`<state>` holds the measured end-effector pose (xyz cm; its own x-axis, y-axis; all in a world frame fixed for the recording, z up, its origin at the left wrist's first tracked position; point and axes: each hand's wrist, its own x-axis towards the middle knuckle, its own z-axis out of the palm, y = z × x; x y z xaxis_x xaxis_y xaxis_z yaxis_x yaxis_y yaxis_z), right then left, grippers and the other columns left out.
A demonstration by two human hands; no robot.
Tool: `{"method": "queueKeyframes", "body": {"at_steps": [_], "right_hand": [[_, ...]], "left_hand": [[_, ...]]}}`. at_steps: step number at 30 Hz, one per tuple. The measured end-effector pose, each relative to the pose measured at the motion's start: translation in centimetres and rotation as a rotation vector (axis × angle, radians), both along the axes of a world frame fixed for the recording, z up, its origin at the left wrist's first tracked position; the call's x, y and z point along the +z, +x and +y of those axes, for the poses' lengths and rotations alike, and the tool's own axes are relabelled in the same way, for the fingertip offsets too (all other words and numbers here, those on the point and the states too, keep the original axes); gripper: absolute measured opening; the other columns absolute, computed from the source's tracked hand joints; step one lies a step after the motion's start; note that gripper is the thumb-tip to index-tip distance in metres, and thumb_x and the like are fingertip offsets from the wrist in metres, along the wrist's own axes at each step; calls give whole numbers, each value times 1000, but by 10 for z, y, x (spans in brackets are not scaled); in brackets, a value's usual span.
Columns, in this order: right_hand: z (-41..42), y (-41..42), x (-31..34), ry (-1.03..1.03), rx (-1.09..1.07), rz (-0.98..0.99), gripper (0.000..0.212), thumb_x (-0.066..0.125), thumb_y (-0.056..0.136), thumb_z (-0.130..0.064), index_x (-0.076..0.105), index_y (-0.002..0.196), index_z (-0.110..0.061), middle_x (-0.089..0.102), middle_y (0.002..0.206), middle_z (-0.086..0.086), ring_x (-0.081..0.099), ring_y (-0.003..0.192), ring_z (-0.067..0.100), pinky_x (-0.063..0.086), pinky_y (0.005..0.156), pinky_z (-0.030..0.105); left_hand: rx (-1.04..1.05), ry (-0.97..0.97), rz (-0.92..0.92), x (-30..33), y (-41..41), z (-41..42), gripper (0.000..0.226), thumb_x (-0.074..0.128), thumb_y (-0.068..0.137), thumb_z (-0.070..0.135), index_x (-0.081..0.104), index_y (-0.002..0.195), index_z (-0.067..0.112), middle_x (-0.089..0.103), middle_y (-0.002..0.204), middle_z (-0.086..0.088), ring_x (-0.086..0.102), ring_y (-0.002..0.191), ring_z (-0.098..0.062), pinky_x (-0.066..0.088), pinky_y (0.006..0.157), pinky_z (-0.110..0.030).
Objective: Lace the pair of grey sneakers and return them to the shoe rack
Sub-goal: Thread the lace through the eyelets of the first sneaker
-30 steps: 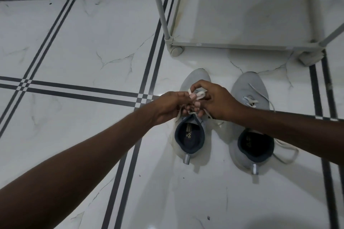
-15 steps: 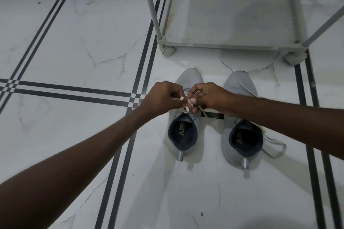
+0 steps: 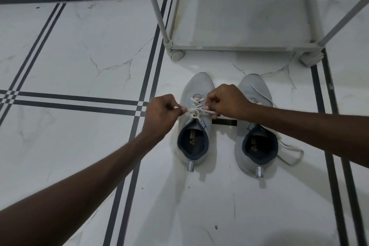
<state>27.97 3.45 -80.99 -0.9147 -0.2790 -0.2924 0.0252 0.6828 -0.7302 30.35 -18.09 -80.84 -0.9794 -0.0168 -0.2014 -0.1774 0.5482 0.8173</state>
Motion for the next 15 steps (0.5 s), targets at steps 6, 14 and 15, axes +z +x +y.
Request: {"method": "queueKeyframes", "body": {"at_steps": [6, 14, 15], "right_hand": [[25, 14, -27, 359, 289, 354, 19, 61, 82, -21, 68, 67, -13, 67, 60, 6, 60, 57, 27, 35, 56, 27], [26, 19, -22, 494, 379, 300, 23, 59, 86, -29, 54, 66, -21, 69, 71, 12, 61, 65, 31, 30, 59, 28], [24, 15, -23, 516, 378, 305, 23, 58, 88, -29, 56, 67, -20, 69, 74, 12, 63, 69, 33, 30, 59, 29]], "left_hand": [[193, 176, -304, -6, 25, -30, 26, 79, 77, 11, 57, 64, 6, 72, 68, -16, 69, 61, -22, 56, 61, -33], [223, 204, -395, -4, 24, -36, 26, 80, 76, 6, 57, 64, 7, 68, 71, -18, 67, 67, -30, 62, 75, -40], [142, 154, -348, -3, 23, -37, 26, 80, 77, 10, 57, 65, 7, 69, 67, -13, 67, 65, -28, 62, 72, -40]]}}
